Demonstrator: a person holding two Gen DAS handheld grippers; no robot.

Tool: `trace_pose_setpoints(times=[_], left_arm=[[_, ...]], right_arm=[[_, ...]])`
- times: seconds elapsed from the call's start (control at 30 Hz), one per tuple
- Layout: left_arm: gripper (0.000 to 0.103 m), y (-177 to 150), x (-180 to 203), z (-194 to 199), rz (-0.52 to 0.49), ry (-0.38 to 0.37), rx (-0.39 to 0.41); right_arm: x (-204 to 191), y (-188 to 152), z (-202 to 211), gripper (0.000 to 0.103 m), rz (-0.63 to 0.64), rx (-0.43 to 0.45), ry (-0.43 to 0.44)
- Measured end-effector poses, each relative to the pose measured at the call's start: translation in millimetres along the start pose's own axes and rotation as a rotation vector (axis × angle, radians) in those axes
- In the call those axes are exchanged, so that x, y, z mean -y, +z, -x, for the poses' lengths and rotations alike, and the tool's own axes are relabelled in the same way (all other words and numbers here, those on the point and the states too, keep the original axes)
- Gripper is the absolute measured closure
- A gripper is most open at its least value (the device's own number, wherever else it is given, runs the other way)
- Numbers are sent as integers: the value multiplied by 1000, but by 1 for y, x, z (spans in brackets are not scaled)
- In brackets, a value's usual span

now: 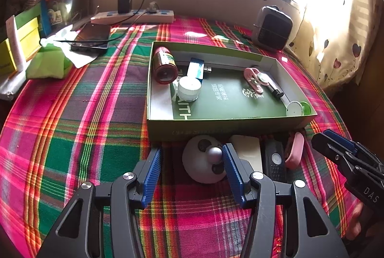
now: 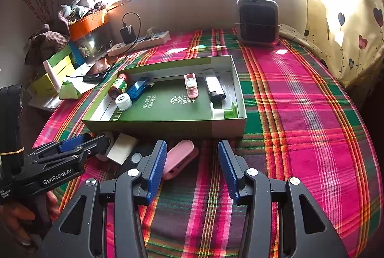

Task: Organize rigid objects
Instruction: 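Withdraw both tools from the box toward the remaining items on the bedspread, then grasp the pink bar with the right tool while the left tool grasps the white grey-knobbed gadget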

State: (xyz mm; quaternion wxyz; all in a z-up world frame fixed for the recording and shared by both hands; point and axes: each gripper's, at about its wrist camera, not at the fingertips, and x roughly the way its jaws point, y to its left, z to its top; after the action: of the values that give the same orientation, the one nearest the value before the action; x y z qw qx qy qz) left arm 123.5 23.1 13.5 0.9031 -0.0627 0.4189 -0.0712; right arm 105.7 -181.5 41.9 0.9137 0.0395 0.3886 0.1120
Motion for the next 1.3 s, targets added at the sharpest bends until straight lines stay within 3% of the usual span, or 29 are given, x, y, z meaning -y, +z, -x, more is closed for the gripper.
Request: trace_pose_setpoints(times=[0.53, 0.8, 1.3], left_arm=[[52, -4, -9, -1, 31, 6, -3], [67, -4, -17, 5, 49, 1, 13], [67, -6, -45, 11, 128, 12, 20]], right_arm=[[-2, -2, -3, 57, 9, -16, -7], [-2, -6, -6, 57, 5, -29, -21], [-13, -7, -14, 57, 22, -55, -12]])
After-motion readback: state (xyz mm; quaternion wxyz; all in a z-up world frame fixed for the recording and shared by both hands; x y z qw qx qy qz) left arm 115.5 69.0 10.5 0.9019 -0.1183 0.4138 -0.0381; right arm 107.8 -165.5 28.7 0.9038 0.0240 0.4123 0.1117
